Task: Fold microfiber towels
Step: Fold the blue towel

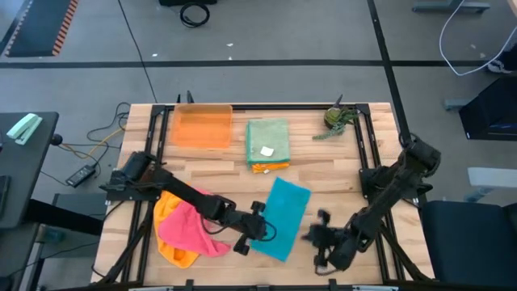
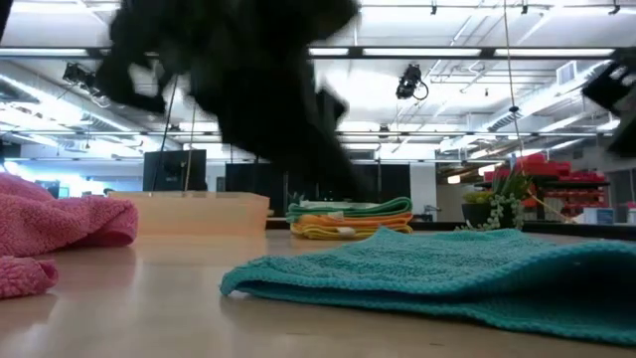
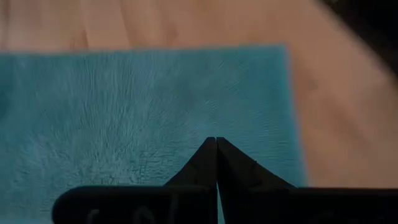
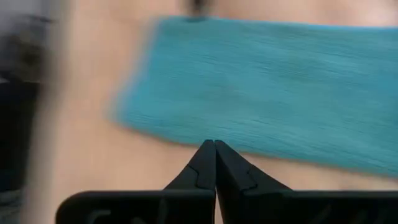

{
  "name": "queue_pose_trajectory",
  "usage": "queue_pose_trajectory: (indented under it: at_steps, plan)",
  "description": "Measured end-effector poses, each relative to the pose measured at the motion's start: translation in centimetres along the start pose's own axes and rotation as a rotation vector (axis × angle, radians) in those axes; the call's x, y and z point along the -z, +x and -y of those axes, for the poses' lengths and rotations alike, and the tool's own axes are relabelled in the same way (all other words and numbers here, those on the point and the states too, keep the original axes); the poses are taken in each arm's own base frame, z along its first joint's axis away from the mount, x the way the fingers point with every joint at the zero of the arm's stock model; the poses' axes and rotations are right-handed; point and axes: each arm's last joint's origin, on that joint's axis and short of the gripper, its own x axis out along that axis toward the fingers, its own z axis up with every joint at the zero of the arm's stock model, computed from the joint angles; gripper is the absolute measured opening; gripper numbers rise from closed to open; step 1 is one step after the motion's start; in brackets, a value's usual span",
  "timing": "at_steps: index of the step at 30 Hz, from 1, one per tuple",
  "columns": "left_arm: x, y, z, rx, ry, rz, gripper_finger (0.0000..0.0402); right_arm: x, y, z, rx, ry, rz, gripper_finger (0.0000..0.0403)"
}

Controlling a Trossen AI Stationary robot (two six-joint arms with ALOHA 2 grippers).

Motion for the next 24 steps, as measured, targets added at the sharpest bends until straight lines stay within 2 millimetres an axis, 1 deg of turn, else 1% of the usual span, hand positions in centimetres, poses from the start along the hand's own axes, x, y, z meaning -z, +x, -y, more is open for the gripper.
queue_pose_trajectory:
  at_steps: [2, 3, 4, 5, 7, 9, 11, 12, 15, 17, 20, 24]
  plan:
    - [1.1, 0.6, -0.6, -0.008, -0.011, -0.067, 0.0008, 0.2, 0.1, 2.1, 0.117, 0.01, -0.02, 0.0004]
    - [1.3, 1.1, -0.9, -0.005, -0.028, -0.06, 0.0011, 0.3, 0.2, 3.2, 0.138, 0.024, -0.029, 0.0004]
    - [1.3, 1.5, -1.1, 0.001, -0.041, -0.051, 0.0015, 0.4, 0.3, 4.2, 0.139, 0.046, -0.033, 0.0003]
    - [1.8, 1.7, -1.2, -0.002, -0.044, -0.079, 0.0019, 0.3, 0.6, 5.1, 0.133, 0.077, -0.029, 0.0003]
    - [2.4, 2.3, -1.2, 0.0, -0.047, -0.096, 0.0022, 1.0, 1.4, 6.6, 0.098, 0.124, -0.016, 0.0003]
    - [2.6, 2.7, -0.9, 0.006, -0.048, -0.099, 0.0017, 1.5, 2.1, 7.7, 0.051, 0.141, 0.014, 0.0003]
    - [2.8, 2.9, -0.7, 0.011, -0.065, -0.103, 0.0009, 1.4, 2.3, 7.5, -0.053, 0.176, 0.082, 0.0002]
    - [2.8, 3.1, -0.6, 0.014, -0.067, -0.098, 0.0007, 1.6, 2.5, 7.5, -0.078, 0.172, 0.094, 0.0002]
    - [2.7, 3.1, -0.4, 0.02, -0.088, -0.086, 0.001, 2.2, 3.2, 7.5, -0.074, 0.15, 0.077, 0.0002]
    - [2.6, 3.1, 0.0, 0.029, -0.106, -0.08, 0.0019, 2.2, 3.6, 7.0, -0.08, 0.15, 0.075, 0.0002]
    - [2.5, 3.1, 0.5, 0.048, -0.109, -0.078, 0.0026, 3.1, 4.2, 7.1, -0.07, 0.134, 0.027, 0.0002]
    - [2.1, 2.8, 1.1, 0.09, -0.092, -0.073, 0.0016, 3.6, 4.5, 7.1, -0.068, 0.159, -0.001, 0.0002]
